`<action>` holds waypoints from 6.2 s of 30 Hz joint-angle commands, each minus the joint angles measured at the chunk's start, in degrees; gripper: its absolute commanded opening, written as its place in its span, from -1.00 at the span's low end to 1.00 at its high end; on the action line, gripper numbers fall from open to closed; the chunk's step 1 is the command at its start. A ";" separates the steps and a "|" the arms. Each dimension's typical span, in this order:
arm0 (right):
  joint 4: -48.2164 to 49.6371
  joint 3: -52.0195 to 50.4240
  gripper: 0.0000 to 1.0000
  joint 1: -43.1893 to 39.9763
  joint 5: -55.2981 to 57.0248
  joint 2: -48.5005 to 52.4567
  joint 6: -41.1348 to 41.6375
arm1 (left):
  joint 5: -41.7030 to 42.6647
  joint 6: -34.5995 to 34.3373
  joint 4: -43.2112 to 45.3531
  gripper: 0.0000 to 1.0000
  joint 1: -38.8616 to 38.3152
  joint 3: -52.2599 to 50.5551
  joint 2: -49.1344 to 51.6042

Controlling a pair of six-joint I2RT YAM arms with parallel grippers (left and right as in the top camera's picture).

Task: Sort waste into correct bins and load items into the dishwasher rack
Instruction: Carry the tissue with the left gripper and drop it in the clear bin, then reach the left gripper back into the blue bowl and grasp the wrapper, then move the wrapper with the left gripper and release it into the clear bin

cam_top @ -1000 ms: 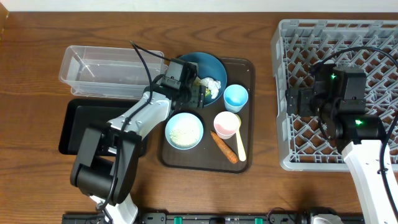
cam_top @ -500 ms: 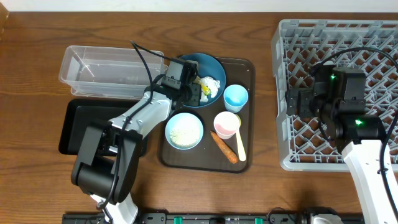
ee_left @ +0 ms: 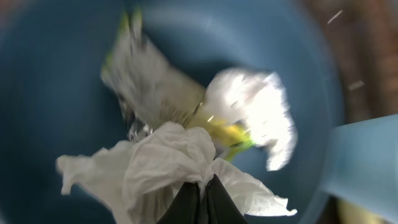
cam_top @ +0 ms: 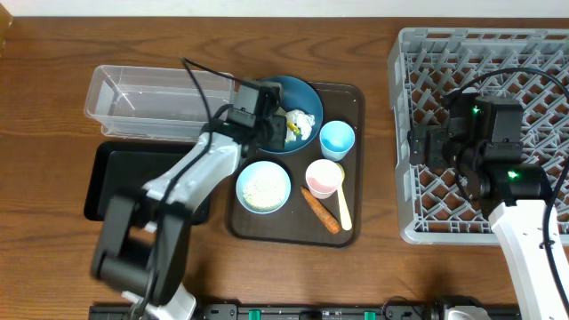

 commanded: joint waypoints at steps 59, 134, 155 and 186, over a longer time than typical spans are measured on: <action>-0.15 1.05 0.99 0.17 -0.46 -0.07 0.17 | 3.48 4.04 -1.99 -0.25 17.73 0.87 -8.72; -0.24 1.03 0.99 0.17 -0.50 -0.07 0.20 | -4.87 -19.17 16.50 -0.20 0.44 0.87 12.72; -0.37 1.05 0.98 0.17 -0.48 -0.07 0.20 | -4.92 -5.60 5.09 -0.87 4.35 0.90 -6.14; 0.20 1.05 0.99 0.17 -0.48 -0.07 0.20 | -0.26 -5.62 6.08 -0.09 17.75 0.87 -10.82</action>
